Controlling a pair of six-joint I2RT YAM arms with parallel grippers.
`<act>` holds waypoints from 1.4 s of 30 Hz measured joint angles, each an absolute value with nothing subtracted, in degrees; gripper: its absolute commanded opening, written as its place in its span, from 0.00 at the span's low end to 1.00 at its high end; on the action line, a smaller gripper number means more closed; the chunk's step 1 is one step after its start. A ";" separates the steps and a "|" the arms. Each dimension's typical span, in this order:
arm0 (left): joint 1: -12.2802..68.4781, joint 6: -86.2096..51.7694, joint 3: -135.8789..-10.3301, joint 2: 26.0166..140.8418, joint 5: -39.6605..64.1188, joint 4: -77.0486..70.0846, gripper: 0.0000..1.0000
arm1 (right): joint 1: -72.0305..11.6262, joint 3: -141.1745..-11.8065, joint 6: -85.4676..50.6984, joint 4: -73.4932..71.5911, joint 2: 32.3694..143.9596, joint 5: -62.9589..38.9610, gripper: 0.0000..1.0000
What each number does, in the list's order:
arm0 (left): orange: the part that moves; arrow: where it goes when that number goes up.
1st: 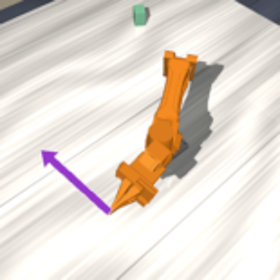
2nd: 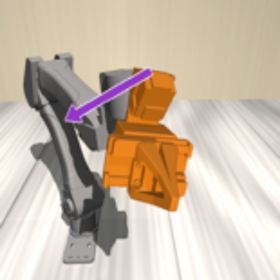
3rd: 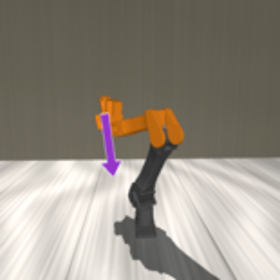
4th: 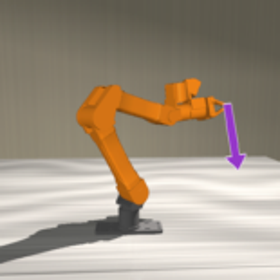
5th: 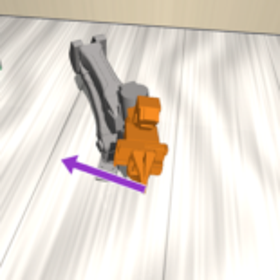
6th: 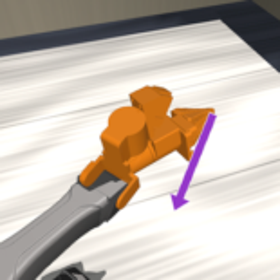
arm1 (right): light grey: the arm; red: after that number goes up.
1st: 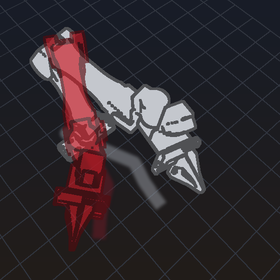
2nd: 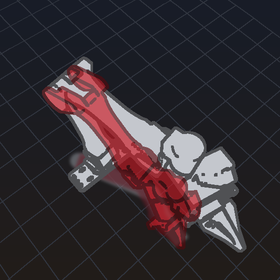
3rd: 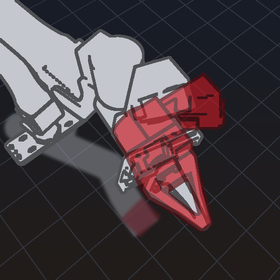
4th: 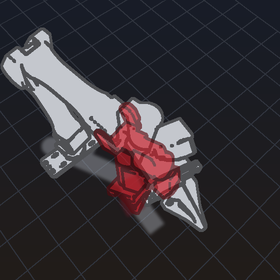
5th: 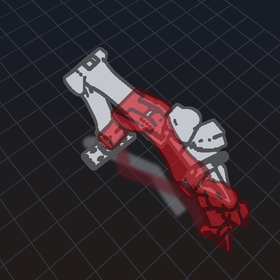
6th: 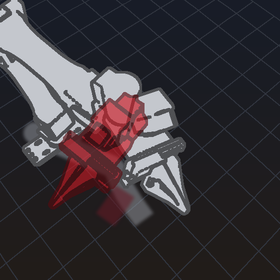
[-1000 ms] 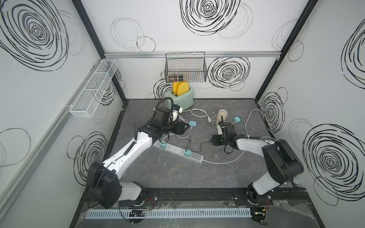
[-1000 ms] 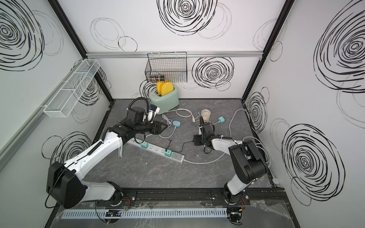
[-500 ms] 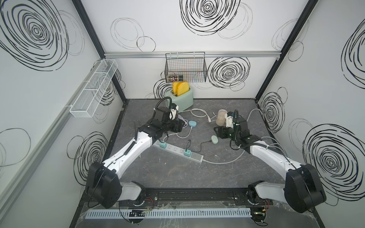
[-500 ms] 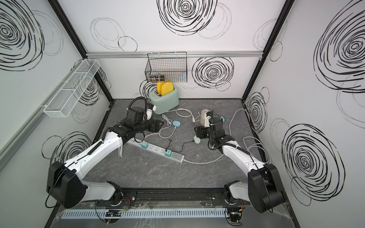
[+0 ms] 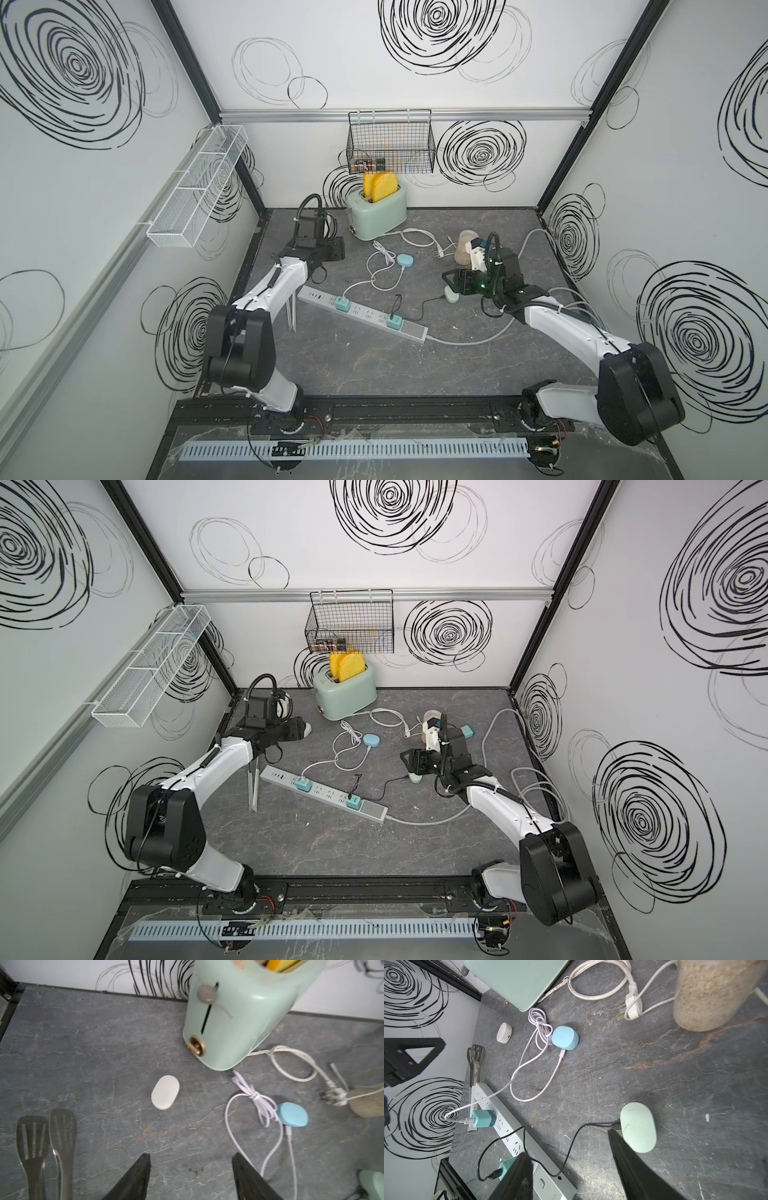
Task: Charge the bluetooth headset
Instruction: Pick up the bluetooth headset from the center of the board.
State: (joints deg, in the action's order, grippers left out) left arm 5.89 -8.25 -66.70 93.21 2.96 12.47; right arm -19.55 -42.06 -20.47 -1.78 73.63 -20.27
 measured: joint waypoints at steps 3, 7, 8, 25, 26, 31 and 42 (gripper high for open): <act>5.34 -4.60 -70.85 98.63 2.02 12.95 0.70 | -19.55 -41.21 -20.67 -1.91 73.01 -20.71 0.64; 4.23 -1.21 -79.61 107.15 2.07 13.91 0.75 | -19.53 -40.75 -20.80 -1.93 71.70 -20.82 0.64; 3.86 -0.73 -81.30 108.71 2.09 14.11 0.75 | -19.53 -40.75 -20.80 -1.98 71.35 -20.82 0.63; 0.95 6.35 -95.39 124.73 7.09 24.38 0.62 | -17.45 -39.92 -20.91 -2.70 69.23 -19.92 0.63; 0.95 6.68 -95.39 124.73 7.46 24.38 0.63 | -17.23 -39.79 -20.99 -2.70 69.23 -19.92 0.63; 0.91 8.43 -95.37 124.95 9.08 24.43 0.63 | -16.53 -39.62 -21.06 -2.81 69.23 -19.99 0.63; 0.80 9.65 -95.39 126.08 9.98 24.64 0.59 | -15.64 -39.62 -21.34 -2.85 69.14 -21.12 0.63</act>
